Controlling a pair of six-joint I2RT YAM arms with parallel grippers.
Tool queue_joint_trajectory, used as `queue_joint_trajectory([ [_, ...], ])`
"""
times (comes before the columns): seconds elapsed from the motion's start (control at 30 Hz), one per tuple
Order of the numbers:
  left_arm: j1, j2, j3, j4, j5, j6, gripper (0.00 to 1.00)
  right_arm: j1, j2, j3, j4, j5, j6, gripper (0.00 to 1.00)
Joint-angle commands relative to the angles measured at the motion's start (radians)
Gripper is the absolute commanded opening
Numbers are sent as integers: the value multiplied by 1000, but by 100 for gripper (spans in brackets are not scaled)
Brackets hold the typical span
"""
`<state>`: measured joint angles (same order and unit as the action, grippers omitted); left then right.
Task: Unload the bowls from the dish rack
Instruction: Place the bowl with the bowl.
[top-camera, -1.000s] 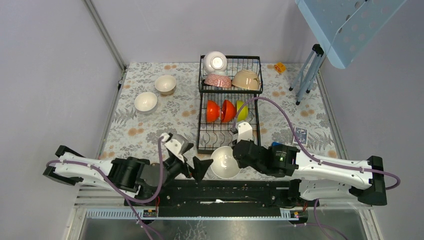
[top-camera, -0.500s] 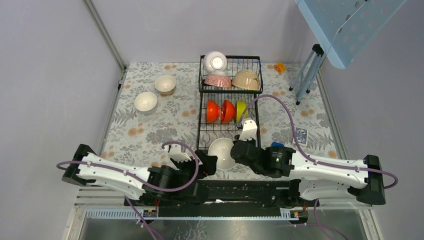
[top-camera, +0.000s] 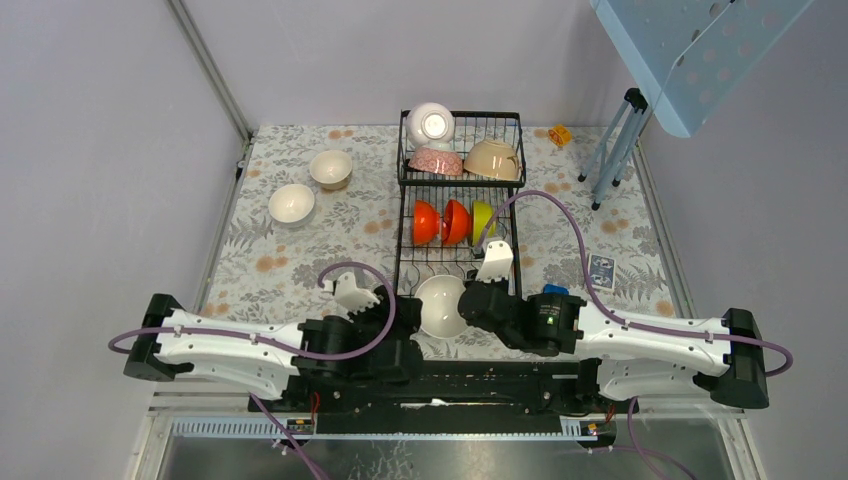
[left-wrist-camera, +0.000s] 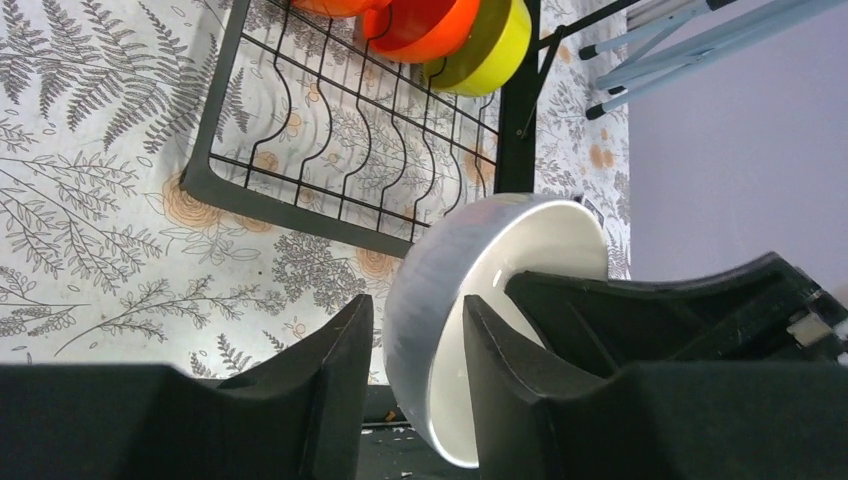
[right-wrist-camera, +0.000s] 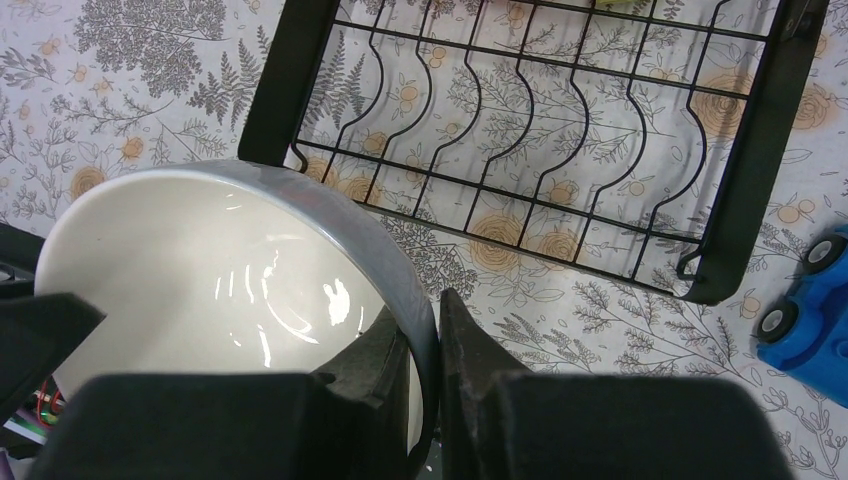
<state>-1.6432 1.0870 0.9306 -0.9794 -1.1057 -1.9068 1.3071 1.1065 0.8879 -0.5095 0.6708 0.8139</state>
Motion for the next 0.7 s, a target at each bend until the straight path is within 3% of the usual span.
queue_joint_trajectory([
  [0.0,53,-44,-36,186,68,170,40,-1,-10,12,77,41,41,0],
  [0.33,71,7,-15,211,101,260,38,-2,-11,8,90,30,37,0],
  [0.5,71,32,-1,185,102,273,24,-2,-14,11,80,35,31,0],
  [0.67,72,73,19,182,95,303,21,-2,-12,11,86,23,27,0],
])
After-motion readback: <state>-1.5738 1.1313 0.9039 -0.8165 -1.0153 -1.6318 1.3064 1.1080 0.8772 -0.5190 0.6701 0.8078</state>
